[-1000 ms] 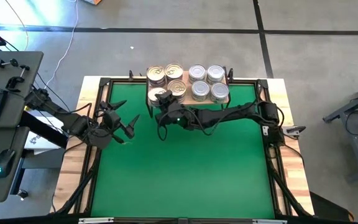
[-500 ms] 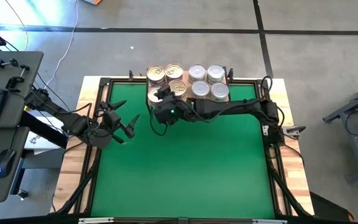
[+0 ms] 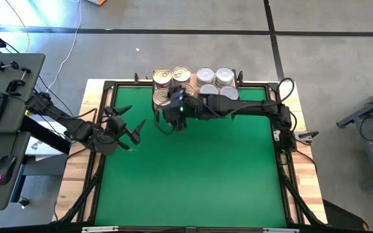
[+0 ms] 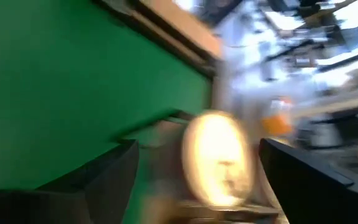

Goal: Stack canned seafood by type on shelf
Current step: Return to Home Position

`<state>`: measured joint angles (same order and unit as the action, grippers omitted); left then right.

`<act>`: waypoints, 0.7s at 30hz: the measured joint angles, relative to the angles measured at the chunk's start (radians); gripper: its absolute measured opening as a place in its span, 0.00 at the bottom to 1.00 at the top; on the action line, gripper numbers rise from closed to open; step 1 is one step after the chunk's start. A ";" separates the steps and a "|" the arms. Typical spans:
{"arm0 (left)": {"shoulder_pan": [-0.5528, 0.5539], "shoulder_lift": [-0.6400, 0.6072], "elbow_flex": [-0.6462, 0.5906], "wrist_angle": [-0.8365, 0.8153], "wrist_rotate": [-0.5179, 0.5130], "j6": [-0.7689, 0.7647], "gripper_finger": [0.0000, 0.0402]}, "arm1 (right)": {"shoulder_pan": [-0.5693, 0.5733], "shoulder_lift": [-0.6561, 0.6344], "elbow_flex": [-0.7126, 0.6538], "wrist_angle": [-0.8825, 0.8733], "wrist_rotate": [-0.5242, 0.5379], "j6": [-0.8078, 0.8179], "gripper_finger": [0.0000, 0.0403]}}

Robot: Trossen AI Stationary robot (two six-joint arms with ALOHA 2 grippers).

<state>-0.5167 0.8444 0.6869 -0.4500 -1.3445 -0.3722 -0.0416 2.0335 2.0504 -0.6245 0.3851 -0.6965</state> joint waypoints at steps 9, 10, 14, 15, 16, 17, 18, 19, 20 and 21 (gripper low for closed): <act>-0.003 0.000 -0.076 0.020 0.013 -0.113 0.94 | 0.192 -0.060 -0.106 -0.385 -0.120 0.336 0.81; -0.003 0.001 -0.087 0.032 0.021 -0.123 0.94 | 0.211 -0.089 -0.158 -0.387 -0.136 0.377 0.81; -0.013 0.017 -0.143 0.167 0.063 -0.119 0.94 | 0.284 -0.268 -0.462 -0.256 -0.149 0.556 0.81; -0.016 0.029 -0.161 0.217 0.082 -0.109 0.94 | 0.300 -0.320 -0.549 -0.202 -0.145 0.608 0.81; -0.017 0.043 -0.179 0.273 0.103 -0.097 0.94 | 0.318 -0.376 -0.641 -0.141 -0.140 0.661 0.81; -0.017 0.059 -0.201 0.337 0.129 -0.081 0.94 | 0.336 -0.432 -0.732 -0.071 -0.133 0.718 0.81; -0.017 0.077 -0.223 0.403 0.154 -0.061 0.94 | 0.353 -0.485 -0.816 -0.002 -0.123 0.775 0.81; -0.015 0.100 -0.242 0.476 0.183 -0.039 0.94 | 0.371 -0.539 -0.899 0.065 -0.105 0.835 0.81; -0.010 0.128 -0.260 0.555 0.215 -0.015 0.94 | 0.387 -0.584 -0.978 0.123 -0.074 0.896 0.81; -0.004 0.156 -0.279 0.641 0.245 0.017 0.94 | 0.401 -0.624 -1.051 0.172 -0.033 0.962 0.81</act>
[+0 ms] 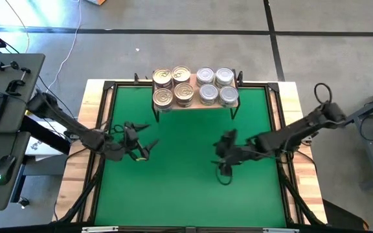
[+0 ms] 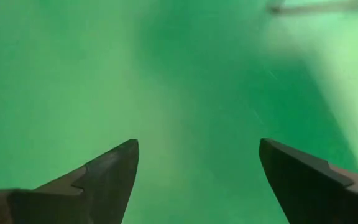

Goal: Stack canned seafood by type on shelf
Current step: Return to Home Position

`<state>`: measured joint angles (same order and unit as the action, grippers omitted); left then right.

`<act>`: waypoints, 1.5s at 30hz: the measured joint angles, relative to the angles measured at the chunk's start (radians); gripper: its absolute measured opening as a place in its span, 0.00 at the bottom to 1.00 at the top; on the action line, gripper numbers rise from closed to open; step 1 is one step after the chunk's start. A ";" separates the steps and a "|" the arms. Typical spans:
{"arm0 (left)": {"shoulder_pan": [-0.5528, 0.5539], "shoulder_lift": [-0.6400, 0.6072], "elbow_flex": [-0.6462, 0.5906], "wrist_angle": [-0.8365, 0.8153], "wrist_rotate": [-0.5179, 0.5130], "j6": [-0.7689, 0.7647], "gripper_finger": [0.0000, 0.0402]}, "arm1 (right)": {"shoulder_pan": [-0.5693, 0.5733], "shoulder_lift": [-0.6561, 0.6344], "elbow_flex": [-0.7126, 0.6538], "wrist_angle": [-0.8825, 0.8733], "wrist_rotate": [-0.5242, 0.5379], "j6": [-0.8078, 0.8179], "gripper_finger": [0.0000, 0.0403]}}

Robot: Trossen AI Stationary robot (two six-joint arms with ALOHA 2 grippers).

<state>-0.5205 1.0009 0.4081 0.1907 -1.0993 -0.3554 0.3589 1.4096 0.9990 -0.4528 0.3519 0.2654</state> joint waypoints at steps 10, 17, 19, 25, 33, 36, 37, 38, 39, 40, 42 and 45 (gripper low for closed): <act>0.159 0.367 0.019 0.584 0.159 0.261 0.94 | 0.078 -0.111 -0.532 0.691 0.139 0.255 0.81; 0.236 0.435 0.077 0.623 0.395 0.229 0.94 | 0.126 -0.054 -0.765 1.338 0.163 0.011 0.73; 0.250 0.408 0.063 0.624 0.427 0.229 0.94 | 0.128 -0.098 -0.835 1.423 0.164 -0.044 0.66; 0.293 0.286 -0.004 0.628 0.435 0.218 0.94 | 0.061 -0.335 -0.986 1.427 0.072 -0.078 0.46; 0.325 0.157 -0.084 0.625 0.415 0.208 0.94 | -0.140 -0.664 -0.989 1.095 -0.259 -0.171 0.32; 0.325 0.133 -0.113 0.619 0.420 0.201 0.94 | -0.199 -0.781 -0.989 0.966 -0.323 -0.172 0.31; 0.324 0.127 -0.122 0.621 0.421 0.201 0.94 | -0.215 -0.827 -0.989 0.910 -0.341 -0.174 0.30; 0.324 0.120 -0.135 0.627 0.421 0.197 0.94 | -0.228 -0.864 -0.989 0.880 -0.356 -0.176 0.30; 0.324 0.106 -0.151 0.630 0.421 0.189 0.94 | -0.237 -0.899 -0.989 0.852 -0.364 -0.176 0.30; 0.324 0.091 -0.171 0.638 0.421 0.181 0.94 | -0.245 -0.938 -0.989 0.813 -0.367 -0.177 0.30; 0.326 0.053 -0.210 0.672 0.436 0.176 0.94 | -0.256 -1.005 -0.989 0.754 -0.373 -0.177 0.30; 0.333 -0.038 -0.293 0.732 0.489 0.176 0.94 | -0.262 -1.096 -0.989 0.676 -0.400 -0.174 0.30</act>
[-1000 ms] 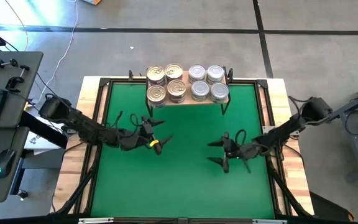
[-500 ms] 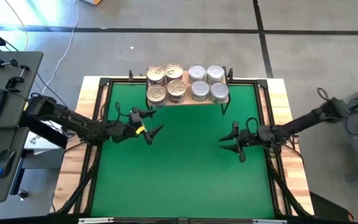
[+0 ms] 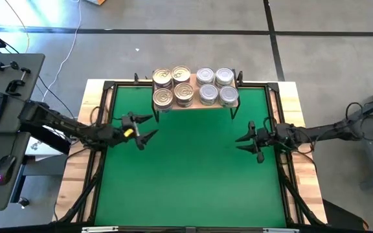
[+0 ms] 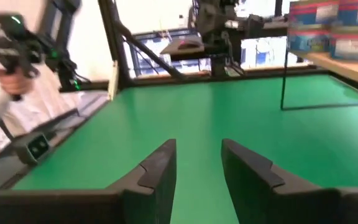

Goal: Stack canned seafood by type on shelf
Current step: Return to Home Position

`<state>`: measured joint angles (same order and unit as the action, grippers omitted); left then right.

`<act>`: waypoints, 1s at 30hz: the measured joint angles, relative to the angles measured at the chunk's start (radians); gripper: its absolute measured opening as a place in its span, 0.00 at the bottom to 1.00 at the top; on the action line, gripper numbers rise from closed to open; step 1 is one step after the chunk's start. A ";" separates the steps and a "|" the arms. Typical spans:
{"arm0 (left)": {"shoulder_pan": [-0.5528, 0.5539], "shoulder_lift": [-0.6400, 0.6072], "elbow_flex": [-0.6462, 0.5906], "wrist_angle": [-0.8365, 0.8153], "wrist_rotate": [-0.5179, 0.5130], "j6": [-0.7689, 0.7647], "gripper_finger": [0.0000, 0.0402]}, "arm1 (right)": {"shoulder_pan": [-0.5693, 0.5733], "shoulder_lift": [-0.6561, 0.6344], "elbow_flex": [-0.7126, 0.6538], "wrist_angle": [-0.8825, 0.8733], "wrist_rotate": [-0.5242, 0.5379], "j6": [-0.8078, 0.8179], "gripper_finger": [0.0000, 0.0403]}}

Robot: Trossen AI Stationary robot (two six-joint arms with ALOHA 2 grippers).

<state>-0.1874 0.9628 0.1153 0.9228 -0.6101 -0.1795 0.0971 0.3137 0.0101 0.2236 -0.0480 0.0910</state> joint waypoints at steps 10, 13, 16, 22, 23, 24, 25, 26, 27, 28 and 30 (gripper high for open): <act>0.089 -0.418 -0.102 -0.363 0.216 0.067 0.94 | 0.008 -0.141 0.000 -0.021 -0.011 0.045 0.30; 0.136 -0.564 -0.101 -0.485 0.288 0.095 0.94 | 0.008 -0.145 0.000 0.002 -0.011 0.059 0.30; 0.166 -0.721 -0.101 -0.611 0.332 0.110 0.94 | 0.008 -0.145 0.000 0.007 -0.011 0.066 0.30; 0.171 -0.958 -0.098 -0.875 0.345 0.109 0.94 | 0.008 -0.143 0.000 0.000 -0.010 0.065 0.30; 0.171 -0.958 -0.099 -0.888 0.354 0.111 0.94 | 0.008 -0.145 0.000 -0.001 -0.010 0.058 0.30; 0.172 -0.946 -0.099 -0.887 0.367 0.113 0.94 | 0.009 -0.143 0.000 -0.001 -0.011 0.049 0.30; 0.174 -0.938 -0.100 -0.884 0.374 0.113 0.94 | 0.010 -0.142 0.000 0.003 -0.008 0.041 0.30; 0.175 -0.937 -0.100 -0.886 0.377 0.106 0.94 | 0.010 -0.144 0.000 0.002 -0.008 0.032 0.30; 0.175 -0.937 -0.101 -0.886 0.381 0.101 0.94 | 0.010 -0.144 0.000 0.001 -0.006 0.026 0.30; 0.175 -0.938 -0.101 -0.886 0.381 0.096 0.94 | 0.010 -0.140 0.000 0.002 0.002 0.024 0.30; 0.175 -0.936 -0.101 -0.886 0.381 0.082 0.94 | 0.010 -0.139 0.000 -0.034 0.030 0.045 0.30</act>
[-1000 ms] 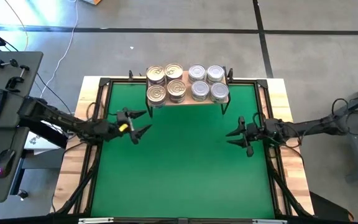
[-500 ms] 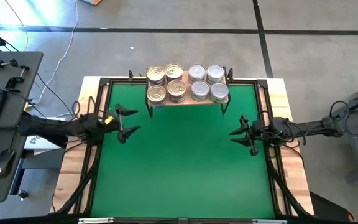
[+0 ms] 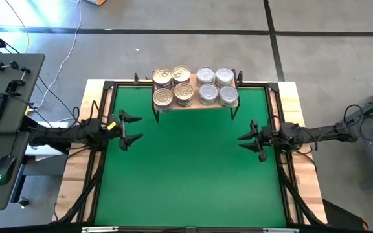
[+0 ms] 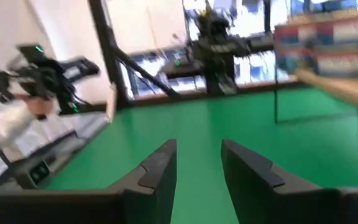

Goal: Stack canned seafood by type on shelf
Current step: Return to Home Position

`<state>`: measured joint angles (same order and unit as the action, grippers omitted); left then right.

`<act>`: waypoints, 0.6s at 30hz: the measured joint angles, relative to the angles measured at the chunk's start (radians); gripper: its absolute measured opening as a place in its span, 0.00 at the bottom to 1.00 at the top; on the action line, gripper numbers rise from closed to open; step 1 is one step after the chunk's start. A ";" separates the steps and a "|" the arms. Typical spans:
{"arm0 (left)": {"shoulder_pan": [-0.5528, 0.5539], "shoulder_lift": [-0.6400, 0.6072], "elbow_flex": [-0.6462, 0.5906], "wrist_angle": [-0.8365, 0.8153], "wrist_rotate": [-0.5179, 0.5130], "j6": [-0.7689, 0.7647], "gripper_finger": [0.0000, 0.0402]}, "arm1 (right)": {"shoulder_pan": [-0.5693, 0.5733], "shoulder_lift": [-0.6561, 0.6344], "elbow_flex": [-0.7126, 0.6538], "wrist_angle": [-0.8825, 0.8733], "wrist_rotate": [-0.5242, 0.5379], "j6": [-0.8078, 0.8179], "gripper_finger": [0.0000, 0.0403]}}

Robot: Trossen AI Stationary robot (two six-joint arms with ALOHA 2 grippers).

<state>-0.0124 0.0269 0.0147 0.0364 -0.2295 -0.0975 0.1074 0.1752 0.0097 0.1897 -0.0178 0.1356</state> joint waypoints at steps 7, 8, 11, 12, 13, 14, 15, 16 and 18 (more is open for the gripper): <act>0.000 0.070 0.000 -0.006 0.044 -0.031 0.86 | 0.000 0.008 0.000 -0.043 0.034 -0.022 0.18; 0.000 0.082 0.000 -0.006 0.045 -0.030 0.81 | -0.001 0.008 0.000 -0.037 0.035 -0.035 0.13; 0.000 0.111 0.000 -0.006 0.044 -0.015 0.61 | -0.003 0.008 0.000 -0.020 0.035 -0.066 0.02; 0.000 0.116 0.000 -0.006 0.044 -0.004 0.53 | -0.003 0.008 0.000 -0.011 0.036 -0.066 0.03; 0.000 0.120 0.000 -0.006 0.044 0.004 0.44 | -0.003 0.009 0.000 -0.002 0.037 -0.067 0.04; 0.000 0.122 0.000 -0.006 0.044 0.011 0.34 | -0.003 0.008 0.000 0.004 0.037 -0.070 0.04; 0.000 0.121 0.000 -0.006 0.045 0.021 0.24 | -0.003 0.008 0.000 0.006 0.037 -0.074 0.03; 0.000 0.120 0.000 -0.007 0.047 0.033 0.13 | -0.003 0.008 0.000 0.009 0.037 -0.078 0.02; 0.000 0.121 0.000 -0.008 0.053 0.057 0.04 | -0.003 0.009 0.000 0.009 0.037 -0.090 0.01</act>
<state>-0.0124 0.1478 0.0147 0.0288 -0.1764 -0.0401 0.1047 0.1837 0.0093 0.1989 0.0189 0.0459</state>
